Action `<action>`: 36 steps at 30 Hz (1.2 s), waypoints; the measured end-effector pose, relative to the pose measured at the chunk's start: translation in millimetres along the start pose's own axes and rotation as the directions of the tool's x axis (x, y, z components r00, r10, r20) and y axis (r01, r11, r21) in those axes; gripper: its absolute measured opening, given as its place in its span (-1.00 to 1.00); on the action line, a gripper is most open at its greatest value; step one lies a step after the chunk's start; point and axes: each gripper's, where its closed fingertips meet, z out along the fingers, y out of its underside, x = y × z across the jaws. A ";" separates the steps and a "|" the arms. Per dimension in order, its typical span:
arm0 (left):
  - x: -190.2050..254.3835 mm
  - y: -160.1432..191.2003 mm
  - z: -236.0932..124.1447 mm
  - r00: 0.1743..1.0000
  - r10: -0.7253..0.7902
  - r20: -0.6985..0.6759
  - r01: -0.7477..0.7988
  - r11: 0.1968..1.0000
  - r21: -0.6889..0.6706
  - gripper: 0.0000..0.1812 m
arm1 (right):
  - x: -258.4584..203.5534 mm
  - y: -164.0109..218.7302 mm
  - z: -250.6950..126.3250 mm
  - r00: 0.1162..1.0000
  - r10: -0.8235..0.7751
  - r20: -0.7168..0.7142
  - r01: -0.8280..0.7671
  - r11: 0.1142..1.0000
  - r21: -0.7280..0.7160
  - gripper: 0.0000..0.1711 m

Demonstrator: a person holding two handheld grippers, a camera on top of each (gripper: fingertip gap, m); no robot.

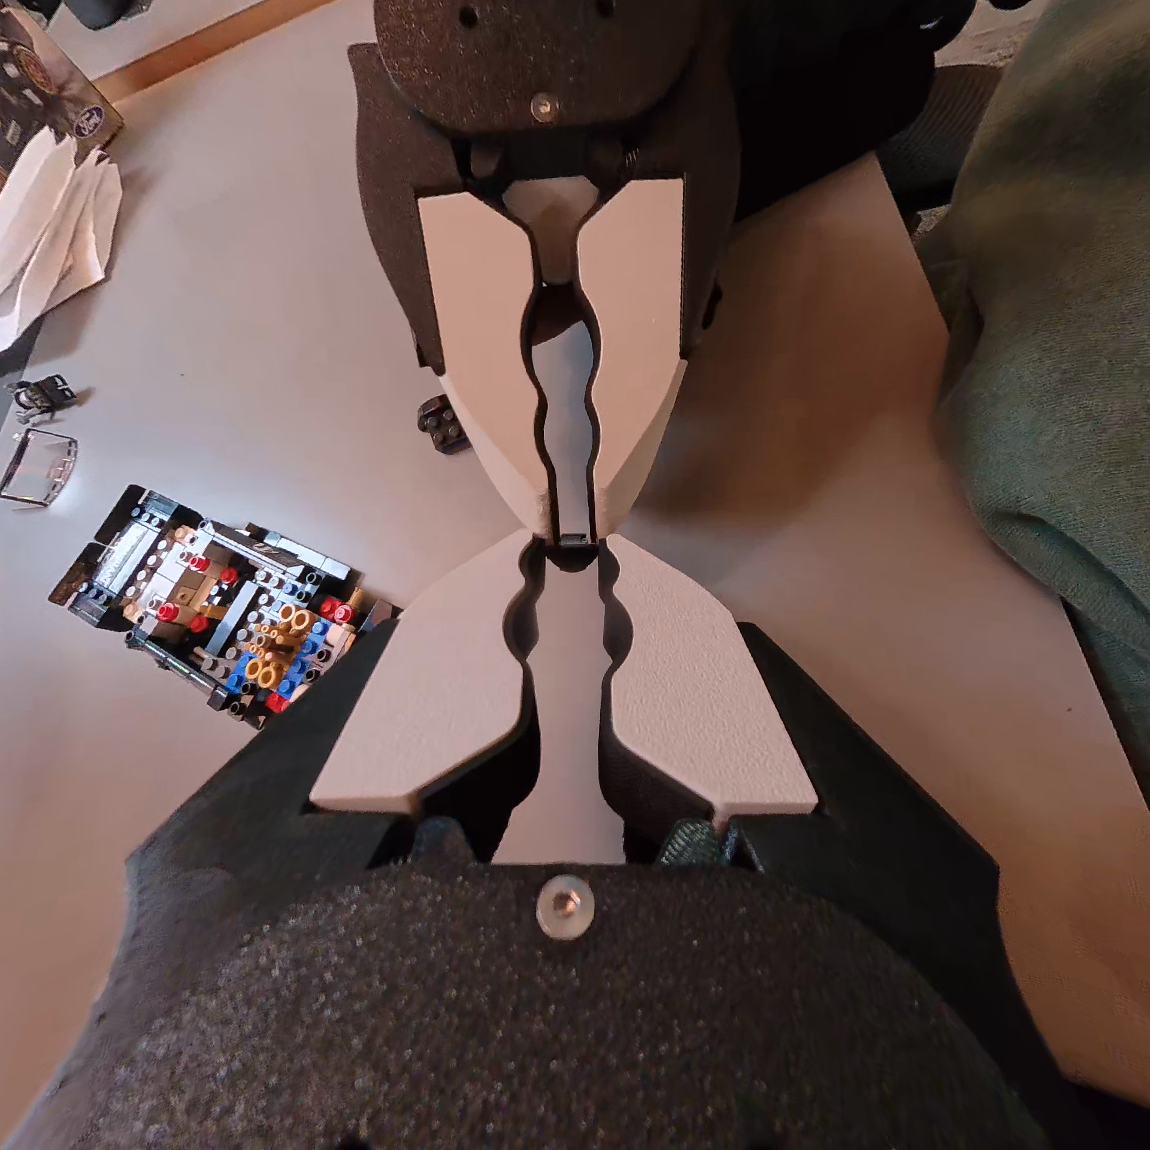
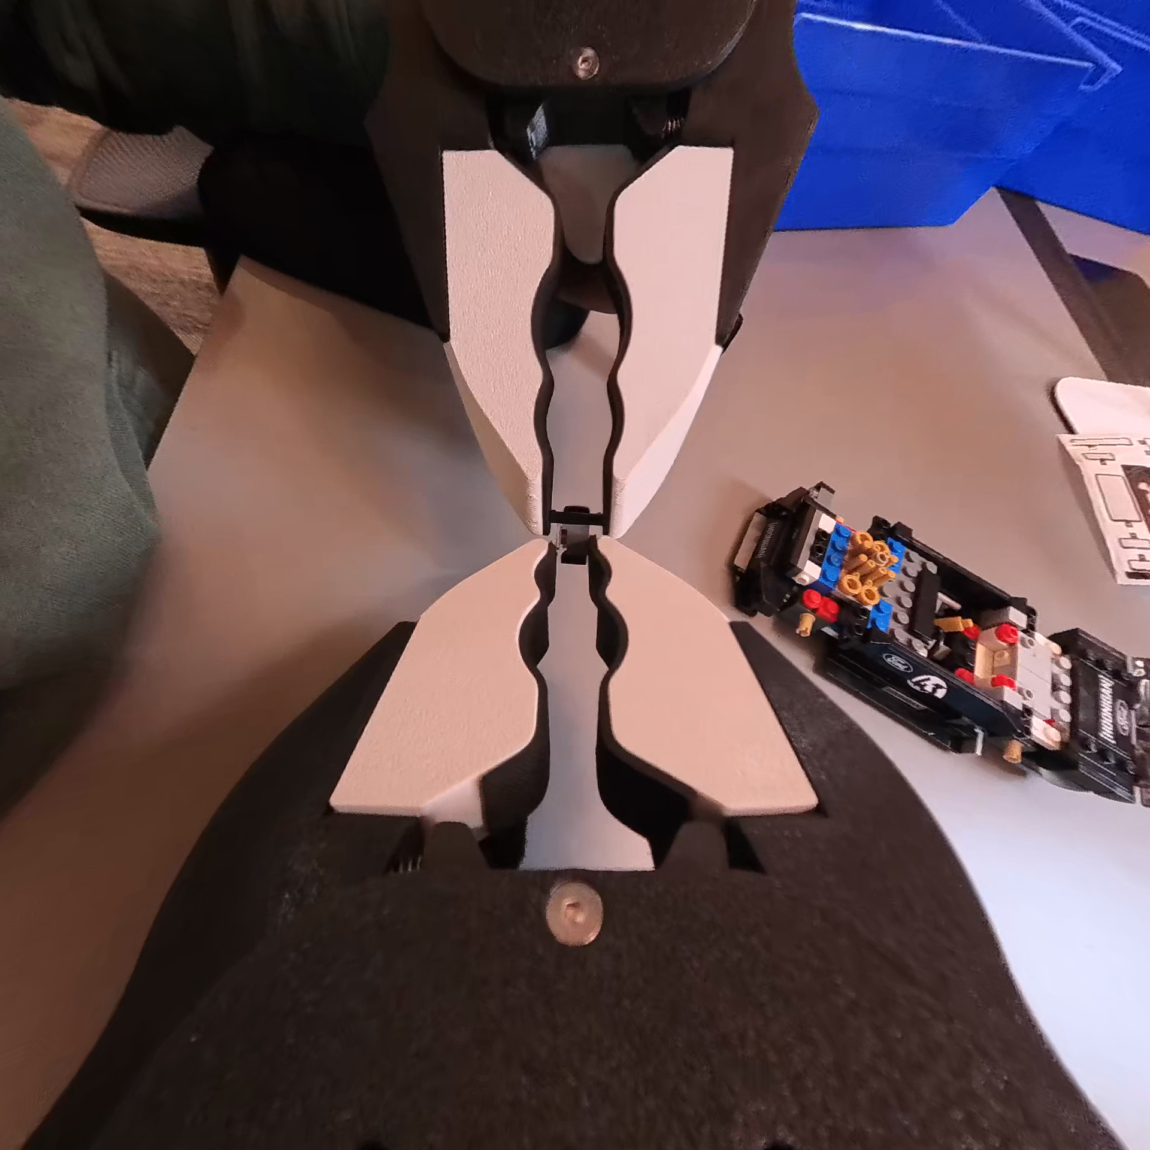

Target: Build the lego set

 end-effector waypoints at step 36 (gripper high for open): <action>-14.4 -29.2 -19.8 0.986 -0.168 -0.009 0.164 0.948 0.273 -0.66 | 17.1 -26.9 -17.6 0.993 0.115 -0.031 -0.107 0.976 0.188 -0.90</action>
